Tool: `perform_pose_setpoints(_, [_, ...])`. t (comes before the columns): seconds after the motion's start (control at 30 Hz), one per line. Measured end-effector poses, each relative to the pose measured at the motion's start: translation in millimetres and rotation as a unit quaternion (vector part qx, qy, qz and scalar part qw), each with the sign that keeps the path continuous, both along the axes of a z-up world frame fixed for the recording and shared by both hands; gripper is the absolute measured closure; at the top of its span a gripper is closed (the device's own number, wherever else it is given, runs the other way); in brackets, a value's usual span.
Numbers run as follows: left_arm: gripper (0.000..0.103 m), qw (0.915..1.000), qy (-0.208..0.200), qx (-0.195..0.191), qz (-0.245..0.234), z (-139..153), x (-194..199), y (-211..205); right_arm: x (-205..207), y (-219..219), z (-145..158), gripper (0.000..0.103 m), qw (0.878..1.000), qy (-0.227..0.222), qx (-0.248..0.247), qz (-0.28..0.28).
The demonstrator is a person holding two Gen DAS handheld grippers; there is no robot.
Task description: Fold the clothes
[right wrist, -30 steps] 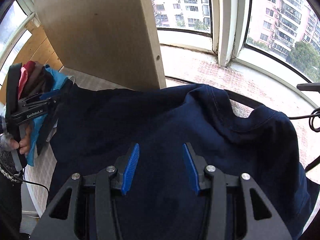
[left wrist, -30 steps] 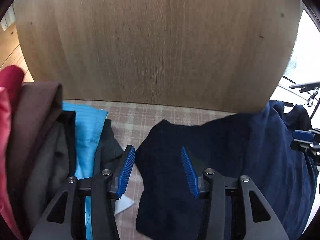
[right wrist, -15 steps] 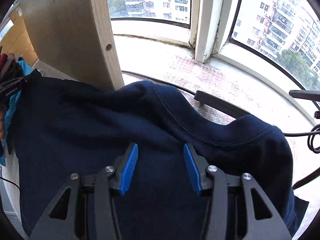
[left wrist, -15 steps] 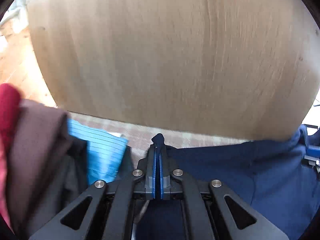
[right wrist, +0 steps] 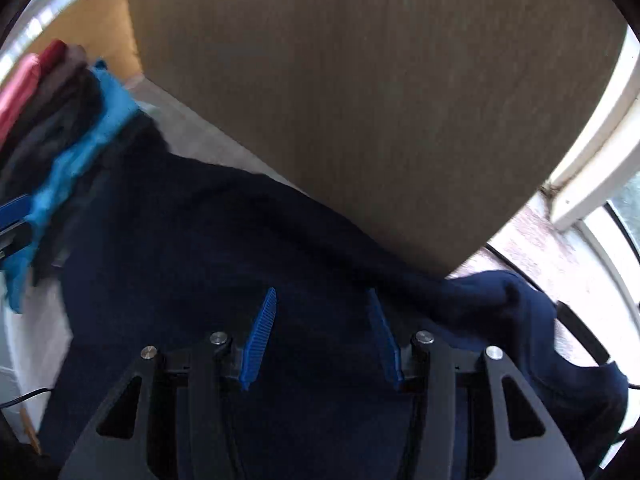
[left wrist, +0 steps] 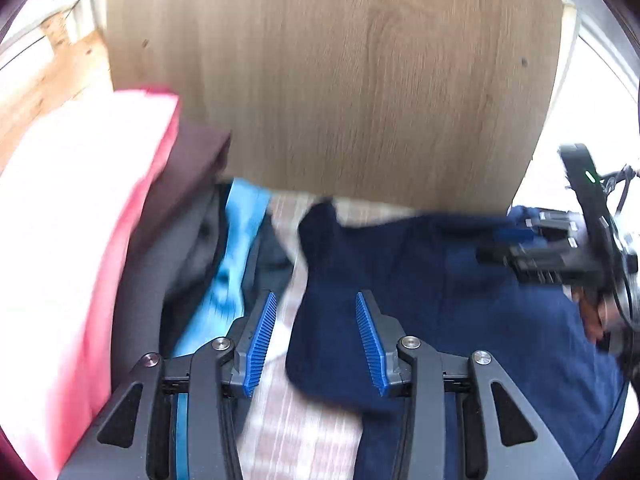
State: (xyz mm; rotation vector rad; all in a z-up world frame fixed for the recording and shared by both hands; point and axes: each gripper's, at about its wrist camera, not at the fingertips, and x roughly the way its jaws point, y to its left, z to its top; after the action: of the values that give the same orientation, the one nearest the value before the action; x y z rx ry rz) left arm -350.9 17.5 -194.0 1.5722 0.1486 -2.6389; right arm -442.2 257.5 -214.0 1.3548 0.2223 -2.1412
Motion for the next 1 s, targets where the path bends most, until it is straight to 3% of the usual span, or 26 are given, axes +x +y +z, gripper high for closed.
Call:
perform_pose_setpoints(0.17, [0.063, 0.9995, -0.012, 0.022, 0.018, -5.6, 40.5, -6.0, -5.4, -41.3, 9.7, 0.056, 1.000, 0.001, 0.001, 0.032])
perform_pose_setpoints(0.33, [0.063, 0.9954, -0.015, 0.072, 0.061, -25.3, 28.5, -15.7, -10.8, -82.6, 19.4, 0.051, 0.998, 0.001, 0.003, 0.063])
perform_pose_setpoints(0.5, [0.060, 0.9878, -0.012, 0.129, 0.086, -40.0, 11.3, -27.8, -49.2, -146.8, 14.8, 0.048, 0.994, -0.047, -0.017, 0.096])
perform_pose_setpoints(0.67, [0.063, 0.9875, 0.000, 0.136, 0.081, -41.1, 17.9, -26.9, -70.0, -193.7, -15.3, 0.048, 0.987, -0.063, 0.072, 0.131])
perform_pose_setpoints(0.7, [0.064, 0.9874, 0.005, 0.137, 0.079, -41.1, 17.4, -27.7, -71.7, -199.4, -21.7, 0.050, 0.984, -0.068, 0.087, 0.138])
perform_pose_setpoints(0.73, [0.073, 0.9872, 0.011, 0.139, 0.076, -40.5, 17.2, -28.5, -70.9, -202.2, -24.5, 0.058, 0.982, -0.075, 0.088, 0.146])
perform_pose_setpoints(0.77, [0.085, 0.9872, 0.018, 0.141, 0.072, -39.2, 17.0, -28.9, -70.1, -204.8, -27.2, 0.091, 0.980, -0.082, 0.089, 0.155])
perform_pose_setpoints(0.8, [0.089, 0.9872, 0.025, 0.142, 0.068, -37.5, 16.3, -28.8, -69.1, -205.5, -26.2, 0.098, 0.980, -0.082, 0.090, 0.157])
perform_pose_setpoints(0.87, [0.097, 0.9879, 0.035, 0.139, 0.059, -33.6, 14.3, -27.0, -64.6, -199.8, -11.2, 0.098, 0.983, -0.055, 0.076, 0.156])
perform_pose_setpoints(0.97, [0.098, 0.9866, 0.060, 0.150, 0.021, -17.5, 26.0, -20.0, -54.9, -162.8, 25.9, 0.098, 0.991, -0.004, 0.039, 0.131])
perform_pose_setpoints(1.0, [0.097, 0.9847, 0.072, 0.158, 0.002, -9.7, 32.7, -16.2, -52.1, -139.9, 38.5, 0.093, 0.993, 0.025, 0.029, 0.113])
